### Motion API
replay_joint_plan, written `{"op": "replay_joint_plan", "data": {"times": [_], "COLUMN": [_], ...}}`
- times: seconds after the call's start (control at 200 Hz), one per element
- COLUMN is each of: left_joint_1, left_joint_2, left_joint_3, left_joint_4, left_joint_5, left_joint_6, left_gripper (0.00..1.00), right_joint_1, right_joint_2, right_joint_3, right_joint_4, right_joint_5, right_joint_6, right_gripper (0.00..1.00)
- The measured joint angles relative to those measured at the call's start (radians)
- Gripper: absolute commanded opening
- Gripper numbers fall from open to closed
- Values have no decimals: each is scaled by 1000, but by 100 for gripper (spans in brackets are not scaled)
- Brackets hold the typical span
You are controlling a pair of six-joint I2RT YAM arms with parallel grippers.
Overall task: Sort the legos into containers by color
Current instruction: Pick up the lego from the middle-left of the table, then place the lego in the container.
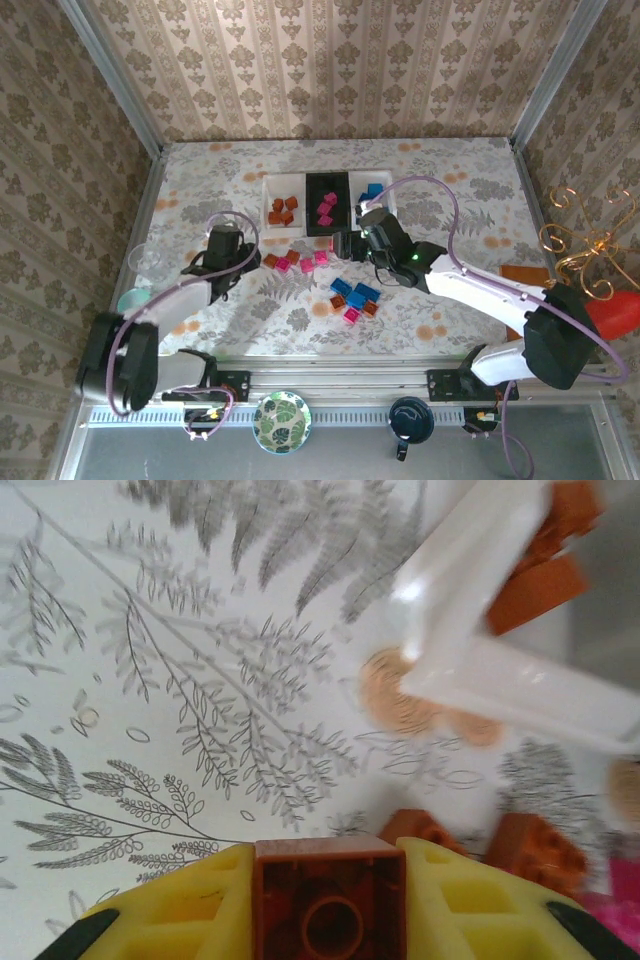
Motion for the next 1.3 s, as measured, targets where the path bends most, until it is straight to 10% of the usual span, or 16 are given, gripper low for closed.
{"op": "replay_joint_plan", "data": {"times": [0.21,0.54,0.78,1.3], "left_joint_1": [-45,-71,-71,-261], "left_joint_2": [-44,462,676,151], "left_joint_3": [190,669,872,502], "left_joint_4": [-100,-156,-246,-159], "left_joint_5": [-2,-9,-29,-26], "left_joint_6": [20,106,142,134], "left_gripper": [36,36,67,100], "right_joint_1": [0,0,0,0], "right_joint_2": [-20,-48,-84,-49], "right_joint_3": [-34,-74,-114,-125], "right_joint_4": [8,7,6,3], "right_joint_5": [2,5,7,2], "right_joint_6": [11,37,57,56], "right_gripper": [65,65,65,66]}}
